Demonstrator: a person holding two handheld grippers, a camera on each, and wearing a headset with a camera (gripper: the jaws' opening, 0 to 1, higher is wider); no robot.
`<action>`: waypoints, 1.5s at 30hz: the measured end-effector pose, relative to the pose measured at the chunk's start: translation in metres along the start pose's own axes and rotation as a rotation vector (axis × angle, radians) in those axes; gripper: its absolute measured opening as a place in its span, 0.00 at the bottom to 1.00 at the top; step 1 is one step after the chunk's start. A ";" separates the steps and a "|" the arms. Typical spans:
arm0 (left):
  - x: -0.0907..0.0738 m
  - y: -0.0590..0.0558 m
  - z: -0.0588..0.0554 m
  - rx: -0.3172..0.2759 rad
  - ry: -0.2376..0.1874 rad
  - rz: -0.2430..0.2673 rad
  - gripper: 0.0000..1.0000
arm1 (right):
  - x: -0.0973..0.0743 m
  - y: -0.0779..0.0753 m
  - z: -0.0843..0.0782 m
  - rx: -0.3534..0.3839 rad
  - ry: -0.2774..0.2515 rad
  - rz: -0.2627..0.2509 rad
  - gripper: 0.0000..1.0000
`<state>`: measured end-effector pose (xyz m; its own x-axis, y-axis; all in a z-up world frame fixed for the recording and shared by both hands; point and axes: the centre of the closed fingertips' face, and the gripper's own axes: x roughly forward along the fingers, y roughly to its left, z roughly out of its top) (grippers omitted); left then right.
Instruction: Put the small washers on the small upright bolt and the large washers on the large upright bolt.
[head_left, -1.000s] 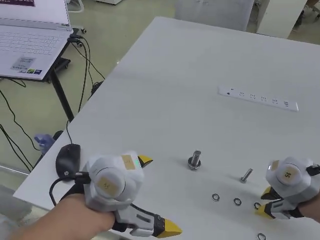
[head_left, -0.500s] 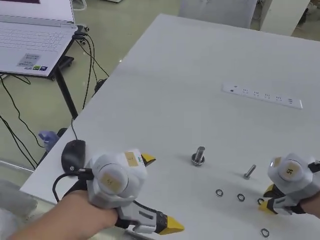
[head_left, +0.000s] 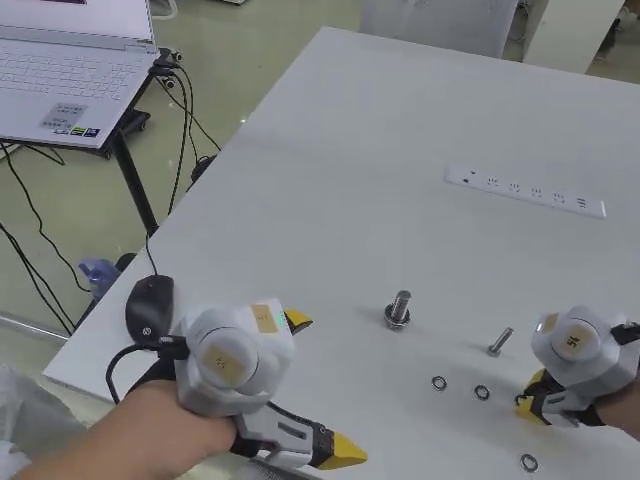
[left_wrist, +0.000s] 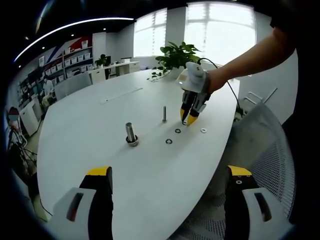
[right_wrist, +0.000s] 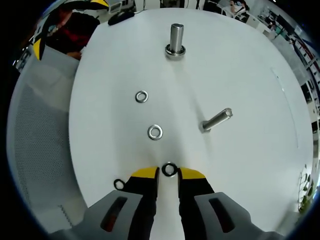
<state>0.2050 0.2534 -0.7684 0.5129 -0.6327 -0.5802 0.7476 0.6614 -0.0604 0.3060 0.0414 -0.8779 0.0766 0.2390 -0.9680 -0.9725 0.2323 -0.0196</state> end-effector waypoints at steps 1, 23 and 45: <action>0.000 0.000 0.000 0.000 0.000 -0.001 0.93 | 0.000 -0.001 0.000 -0.001 0.003 -0.005 0.15; 0.005 -0.004 0.005 0.004 -0.003 -0.013 0.92 | -0.006 -0.002 -0.002 0.035 0.014 0.001 0.12; 0.016 0.005 0.010 0.011 -0.009 -0.009 0.93 | -0.066 -0.040 0.026 0.006 -0.013 -0.045 0.12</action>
<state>0.2210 0.2425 -0.7703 0.5099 -0.6419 -0.5726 0.7565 0.6516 -0.0568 0.3459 0.0411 -0.8070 0.1234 0.2401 -0.9629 -0.9665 0.2490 -0.0618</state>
